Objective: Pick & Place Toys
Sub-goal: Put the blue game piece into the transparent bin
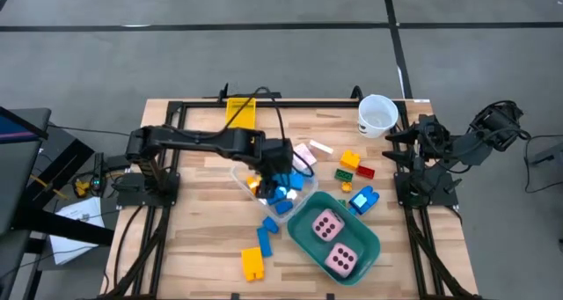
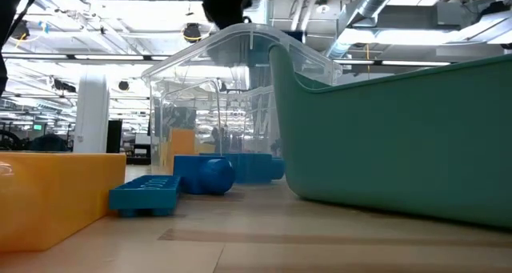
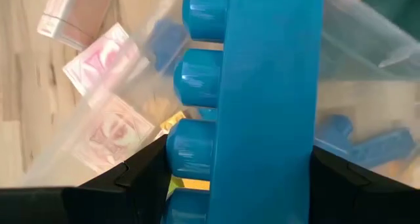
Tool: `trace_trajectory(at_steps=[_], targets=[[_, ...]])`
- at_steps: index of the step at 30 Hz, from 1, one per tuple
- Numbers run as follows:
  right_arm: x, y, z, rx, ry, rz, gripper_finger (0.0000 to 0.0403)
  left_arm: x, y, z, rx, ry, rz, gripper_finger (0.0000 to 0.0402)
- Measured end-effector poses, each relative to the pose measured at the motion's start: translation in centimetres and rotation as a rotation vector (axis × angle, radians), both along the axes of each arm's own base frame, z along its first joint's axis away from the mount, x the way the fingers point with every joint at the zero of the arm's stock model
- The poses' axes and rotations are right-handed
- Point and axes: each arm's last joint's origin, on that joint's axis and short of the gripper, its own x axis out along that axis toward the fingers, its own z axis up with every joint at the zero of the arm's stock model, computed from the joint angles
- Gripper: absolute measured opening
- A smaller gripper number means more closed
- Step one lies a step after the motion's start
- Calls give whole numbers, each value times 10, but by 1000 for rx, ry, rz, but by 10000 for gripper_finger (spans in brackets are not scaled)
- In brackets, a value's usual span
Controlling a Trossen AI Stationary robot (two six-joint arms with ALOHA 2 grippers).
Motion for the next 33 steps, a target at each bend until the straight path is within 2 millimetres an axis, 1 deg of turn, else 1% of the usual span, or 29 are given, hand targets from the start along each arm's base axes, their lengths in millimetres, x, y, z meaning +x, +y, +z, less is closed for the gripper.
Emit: trace_trajectory(at_steps=[3, 8, 19, 22, 27, 29, 33], targets=[[0, 0, 0, 0, -1, -2, 254, -1, -1, -8, 1, 14, -7, 255], [0, 0, 0, 2, -1, -2, 254, -1, -2, -15, 1, 24, -11, 255], [0, 0, 0, 2, -2, -3, 254, 0, -1, -17, 4, 10, -43, 255], [0, 0, 0, 2, -2, -3, 254, 0, 2, -25, 3, 9, -36, 255], [0, 0, 0, 2, -2, -3, 254, -2, 3, -47, 0, 14, -32, 256], [0, 0, 0, 1, -1, -3, 254, 0, 3, -52, 2, -13, -30, 258], [0, 0, 0, -2, -3, -7, 254, -2, 4, -62, 12, -14, -23, 260]])
